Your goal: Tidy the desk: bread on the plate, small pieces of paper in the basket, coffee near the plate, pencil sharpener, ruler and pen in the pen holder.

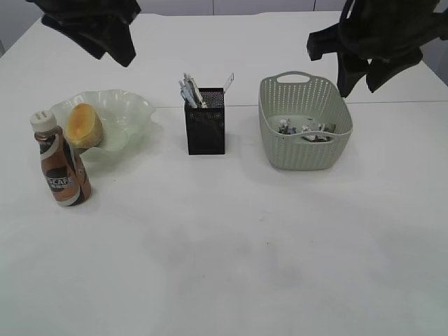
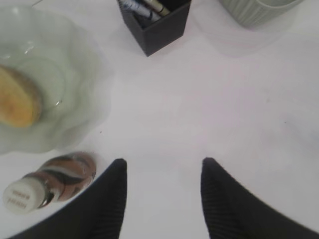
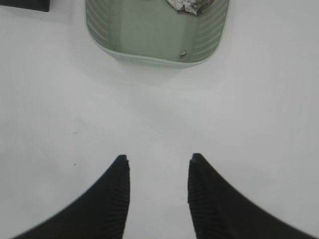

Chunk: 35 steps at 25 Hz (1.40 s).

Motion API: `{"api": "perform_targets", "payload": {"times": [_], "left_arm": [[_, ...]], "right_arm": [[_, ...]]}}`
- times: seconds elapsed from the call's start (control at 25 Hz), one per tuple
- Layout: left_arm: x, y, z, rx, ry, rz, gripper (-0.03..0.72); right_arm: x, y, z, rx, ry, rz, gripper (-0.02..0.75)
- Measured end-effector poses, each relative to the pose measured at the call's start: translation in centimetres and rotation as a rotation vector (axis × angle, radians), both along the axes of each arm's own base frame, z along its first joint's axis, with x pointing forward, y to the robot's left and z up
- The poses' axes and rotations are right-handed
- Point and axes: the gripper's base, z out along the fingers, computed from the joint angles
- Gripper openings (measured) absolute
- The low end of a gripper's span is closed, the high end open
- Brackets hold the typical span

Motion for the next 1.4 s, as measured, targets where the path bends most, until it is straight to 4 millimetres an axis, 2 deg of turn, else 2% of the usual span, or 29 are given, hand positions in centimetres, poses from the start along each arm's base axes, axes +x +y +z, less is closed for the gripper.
{"api": "perform_targets", "payload": {"times": [0.16,0.28,0.44,0.6,0.92,1.04,1.24,1.4], "left_arm": [[-0.7,1.3,1.3,0.017,0.0,0.165,0.475],[-1.2,1.9,2.3,0.015,-0.027,0.221,0.523],[-2.5,2.7,4.3,-0.004,-0.075,0.233,0.533],[-4.0,3.5,6.3,-0.03,-0.122,0.236,0.53],[-8.9,5.2,10.9,-0.164,-0.205,0.217,0.48],[-11.1,6.2,11.2,-0.179,-0.211,0.215,0.477],[-15.3,8.3,10.7,-0.18,-0.214,0.215,0.476],[-19.0,10.0,10.8,-0.208,-0.249,0.212,0.476]], "right_arm": [[-0.8,0.1,1.0,0.054,-0.006,0.012,0.407],[-1.6,0.3,2.0,0.109,-0.015,0.018,0.461],[-2.9,0.2,3.7,0.166,-0.045,0.024,0.473],[-5.1,-0.6,6.3,0.206,-0.114,0.03,0.473],[-11.0,-2.9,12.0,0.277,-0.294,0.047,0.478],[-13.7,-4.0,13.7,0.303,-0.364,0.053,0.478],[-18.3,-5.8,13.7,0.319,-0.406,0.056,0.478],[-21.1,-6.9,11.5,0.305,-0.376,0.058,0.478]]}}
